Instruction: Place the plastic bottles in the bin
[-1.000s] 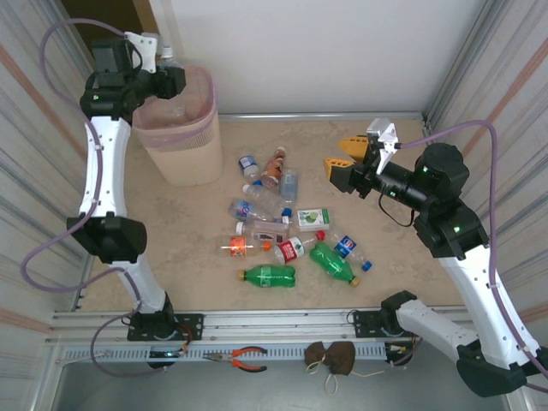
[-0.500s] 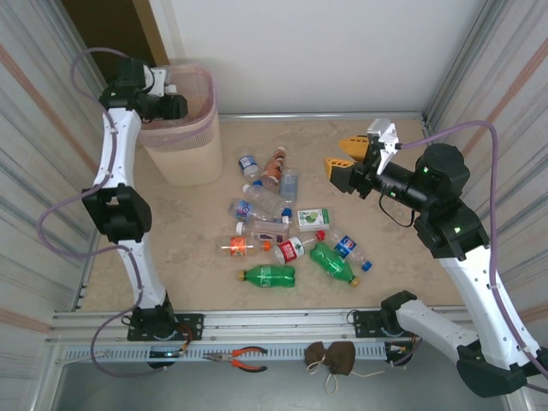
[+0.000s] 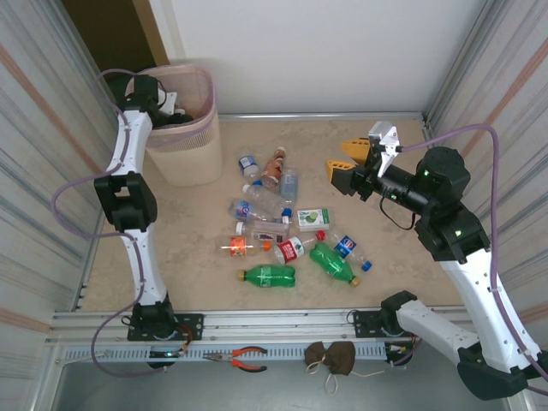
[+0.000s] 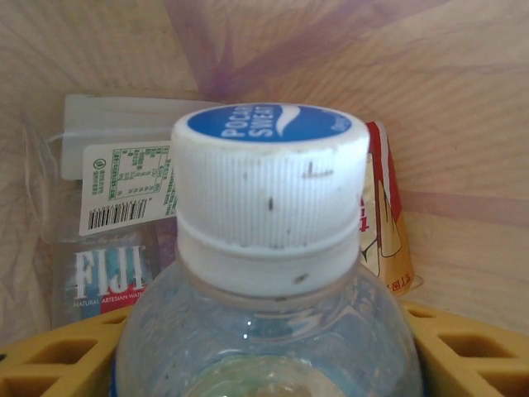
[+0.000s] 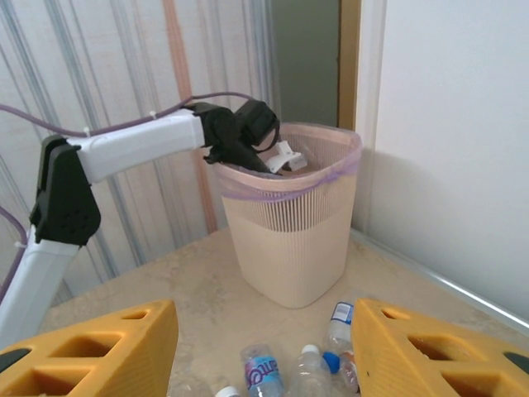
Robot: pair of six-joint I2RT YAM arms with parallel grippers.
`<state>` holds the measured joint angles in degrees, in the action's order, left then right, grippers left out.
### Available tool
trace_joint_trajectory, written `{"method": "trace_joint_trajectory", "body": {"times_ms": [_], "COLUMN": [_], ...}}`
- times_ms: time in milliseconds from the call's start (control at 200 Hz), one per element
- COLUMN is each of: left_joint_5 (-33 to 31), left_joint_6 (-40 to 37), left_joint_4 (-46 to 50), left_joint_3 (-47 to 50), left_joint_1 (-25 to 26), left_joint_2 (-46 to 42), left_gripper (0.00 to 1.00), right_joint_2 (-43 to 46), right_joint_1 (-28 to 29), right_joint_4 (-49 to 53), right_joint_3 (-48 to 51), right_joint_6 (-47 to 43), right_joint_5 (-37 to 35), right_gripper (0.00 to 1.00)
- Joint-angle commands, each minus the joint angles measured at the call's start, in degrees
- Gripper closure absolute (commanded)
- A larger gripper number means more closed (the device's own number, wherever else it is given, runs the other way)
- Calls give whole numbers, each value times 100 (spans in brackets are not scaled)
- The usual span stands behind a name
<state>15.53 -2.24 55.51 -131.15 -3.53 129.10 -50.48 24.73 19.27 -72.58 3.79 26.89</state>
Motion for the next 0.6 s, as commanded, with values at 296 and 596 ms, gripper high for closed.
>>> {"method": "trace_joint_trajectory", "body": {"times_ms": [296,596], "left_joint_5": [253,663], "left_joint_6": [118,305], "left_joint_4": [-69,-274], "left_joint_3": [-50,-115], "left_joint_1": [-6,-12], "left_joint_2": [-161,-680], "left_gripper": [20,20], "right_joint_2": [39,-49], "right_joint_1": [-47,-105], "right_joint_4": [499,1208], "right_joint_3": [-33,25], "right_joint_6": [-76,-110], "right_joint_5": [-389,-769], "right_gripper": [43,43]}}
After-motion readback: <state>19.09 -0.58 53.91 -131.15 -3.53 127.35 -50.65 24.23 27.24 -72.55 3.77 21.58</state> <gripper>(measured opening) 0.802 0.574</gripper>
